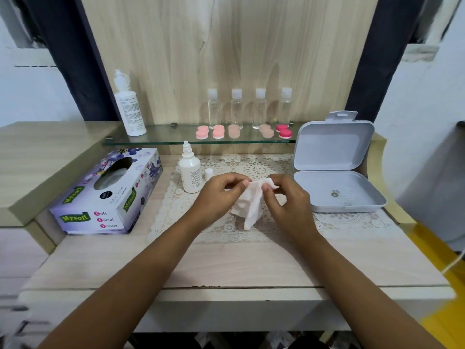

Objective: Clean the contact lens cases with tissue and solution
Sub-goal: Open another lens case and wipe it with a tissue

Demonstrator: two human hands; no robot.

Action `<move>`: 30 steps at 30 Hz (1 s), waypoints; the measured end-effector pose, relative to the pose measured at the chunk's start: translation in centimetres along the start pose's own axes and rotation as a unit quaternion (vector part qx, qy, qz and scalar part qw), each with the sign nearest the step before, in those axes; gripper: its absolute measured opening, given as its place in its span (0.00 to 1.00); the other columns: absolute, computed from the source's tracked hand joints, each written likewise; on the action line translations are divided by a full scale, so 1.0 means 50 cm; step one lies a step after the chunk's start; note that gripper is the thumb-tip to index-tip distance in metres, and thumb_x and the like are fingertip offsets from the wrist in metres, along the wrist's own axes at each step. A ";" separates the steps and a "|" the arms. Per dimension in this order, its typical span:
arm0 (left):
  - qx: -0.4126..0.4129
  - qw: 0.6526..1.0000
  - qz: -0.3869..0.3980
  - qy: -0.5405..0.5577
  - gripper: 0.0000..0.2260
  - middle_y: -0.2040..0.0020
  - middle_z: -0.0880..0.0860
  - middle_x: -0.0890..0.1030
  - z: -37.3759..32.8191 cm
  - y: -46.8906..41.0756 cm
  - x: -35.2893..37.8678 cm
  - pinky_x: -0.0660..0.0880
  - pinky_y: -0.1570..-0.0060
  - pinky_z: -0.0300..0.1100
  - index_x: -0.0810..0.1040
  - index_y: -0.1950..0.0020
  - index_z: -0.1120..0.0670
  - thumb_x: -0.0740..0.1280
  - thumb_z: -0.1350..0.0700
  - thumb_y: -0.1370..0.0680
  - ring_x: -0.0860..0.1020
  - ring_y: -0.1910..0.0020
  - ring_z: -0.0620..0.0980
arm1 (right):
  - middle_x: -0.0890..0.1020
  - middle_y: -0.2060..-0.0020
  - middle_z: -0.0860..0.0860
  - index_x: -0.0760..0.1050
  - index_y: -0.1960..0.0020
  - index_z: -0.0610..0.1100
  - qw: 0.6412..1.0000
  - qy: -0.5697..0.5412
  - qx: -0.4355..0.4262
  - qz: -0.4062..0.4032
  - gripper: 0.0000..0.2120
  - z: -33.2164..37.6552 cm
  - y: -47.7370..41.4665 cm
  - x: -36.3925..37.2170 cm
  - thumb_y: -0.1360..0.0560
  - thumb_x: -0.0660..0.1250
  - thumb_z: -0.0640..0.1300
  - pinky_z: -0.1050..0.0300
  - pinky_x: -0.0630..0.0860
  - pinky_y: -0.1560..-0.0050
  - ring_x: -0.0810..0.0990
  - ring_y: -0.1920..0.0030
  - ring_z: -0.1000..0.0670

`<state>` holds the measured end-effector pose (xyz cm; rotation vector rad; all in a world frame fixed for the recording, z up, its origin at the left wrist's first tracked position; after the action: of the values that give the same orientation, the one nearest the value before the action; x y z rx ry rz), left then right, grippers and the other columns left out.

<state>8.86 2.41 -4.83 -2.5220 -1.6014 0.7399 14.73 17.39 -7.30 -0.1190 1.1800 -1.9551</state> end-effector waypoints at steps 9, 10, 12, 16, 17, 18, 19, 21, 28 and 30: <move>0.029 0.976 0.013 -0.215 0.12 0.44 0.48 0.76 0.074 0.003 -0.014 0.67 0.45 0.29 0.77 0.40 0.53 0.63 0.54 0.21 0.73 0.45 0.41 | 0.71 0.72 0.55 0.69 0.60 0.42 0.992 -0.001 0.128 -0.016 0.05 0.002 -0.007 -0.022 0.29 0.66 0.38 0.71 0.65 0.69 0.71 0.70 0.60; 0.026 0.971 0.026 -0.237 0.13 0.43 0.49 0.76 0.078 0.002 -0.012 0.68 0.42 0.35 0.77 0.38 0.54 0.64 0.52 0.22 0.73 0.44 0.43 | 0.73 0.70 0.53 0.70 0.58 0.42 0.993 0.012 0.120 0.004 0.05 -0.002 -0.007 -0.019 0.28 0.66 0.37 0.71 0.66 0.68 0.72 0.69 0.59; 0.019 0.961 0.041 -0.272 0.15 0.43 0.50 0.77 0.083 0.000 -0.011 0.69 0.40 0.44 0.77 0.38 0.54 0.64 0.50 0.22 0.73 0.43 0.46 | 0.78 0.65 0.48 0.75 0.56 0.39 0.994 0.052 0.083 0.045 0.02 -0.013 -0.005 -0.009 0.28 0.67 0.36 0.67 0.66 0.64 0.76 0.64 0.51; 0.028 0.956 0.050 -0.289 0.11 0.47 0.50 0.77 0.083 0.002 -0.010 0.69 0.41 0.51 0.80 0.43 0.52 0.65 0.50 0.23 0.73 0.46 0.49 | 0.79 0.65 0.43 0.79 0.60 0.37 0.984 0.121 0.034 0.128 0.06 -0.032 -0.004 0.016 0.33 0.68 0.40 0.65 0.65 0.64 0.77 0.65 0.48; 0.028 0.956 0.050 -0.287 0.11 0.48 0.50 0.77 0.083 0.003 -0.010 0.69 0.41 0.51 0.80 0.43 0.52 0.65 0.50 0.23 0.73 0.46 0.49 | 0.79 0.65 0.43 0.79 0.61 0.37 0.982 0.115 0.037 0.145 0.06 -0.033 -0.004 0.020 0.34 0.69 0.40 0.67 0.65 0.63 0.77 0.65 0.47; 0.030 0.957 0.049 -0.285 0.11 0.48 0.50 0.77 0.083 0.004 -0.010 0.69 0.41 0.52 0.80 0.43 0.52 0.66 0.50 0.23 0.73 0.46 0.50 | 0.79 0.64 0.43 0.79 0.61 0.36 0.981 0.109 0.038 0.157 0.05 -0.033 -0.005 0.022 0.33 0.70 0.39 0.70 0.65 0.62 0.78 0.65 0.46; 0.030 0.957 0.049 -0.283 0.12 0.47 0.50 0.77 0.083 0.004 -0.010 0.68 0.41 0.52 0.80 0.43 0.52 0.66 0.50 0.23 0.73 0.46 0.50 | 0.79 0.63 0.42 0.80 0.60 0.36 0.980 0.106 0.038 0.166 0.04 -0.033 -0.006 0.024 0.33 0.71 0.37 0.72 0.65 0.62 0.78 0.64 0.46; 0.033 0.958 0.049 -0.280 0.12 0.47 0.50 0.77 0.083 0.005 -0.009 0.68 0.41 0.53 0.80 0.43 0.52 0.66 0.50 0.23 0.73 0.45 0.50 | 0.79 0.62 0.41 0.80 0.58 0.35 0.976 0.109 0.043 0.183 0.04 -0.030 -0.008 0.027 0.31 0.72 0.36 0.72 0.63 0.62 0.78 0.62 0.45; 0.038 0.956 0.049 -0.286 0.12 0.46 0.48 0.76 0.083 0.007 -0.007 0.66 0.39 0.53 0.79 0.43 0.51 0.65 0.49 0.23 0.71 0.43 0.49 | 0.74 0.56 0.50 0.76 0.51 0.41 0.974 0.097 0.065 0.197 0.06 -0.022 -0.010 0.029 0.28 0.69 0.39 0.76 0.64 0.60 0.71 0.58 0.54; 0.040 0.956 0.049 -0.288 0.11 0.46 0.48 0.76 0.083 0.007 -0.006 0.66 0.39 0.53 0.79 0.43 0.51 0.65 0.49 0.23 0.71 0.43 0.49 | 0.74 0.57 0.49 0.78 0.56 0.40 0.973 0.100 0.058 0.198 0.03 -0.020 -0.008 0.031 0.29 0.70 0.38 0.76 0.64 0.61 0.71 0.60 0.53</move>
<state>7.29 1.14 -8.49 -2.4743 -1.5313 1.6369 13.04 17.11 -8.04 0.3575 1.1130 -1.7006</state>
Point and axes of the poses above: each hand's wrist, its own y-axis away from the middle knuckle, its own x-axis out of the palm, z = x × y, the point moved 1 cm from there along -y, towards the middle knuckle
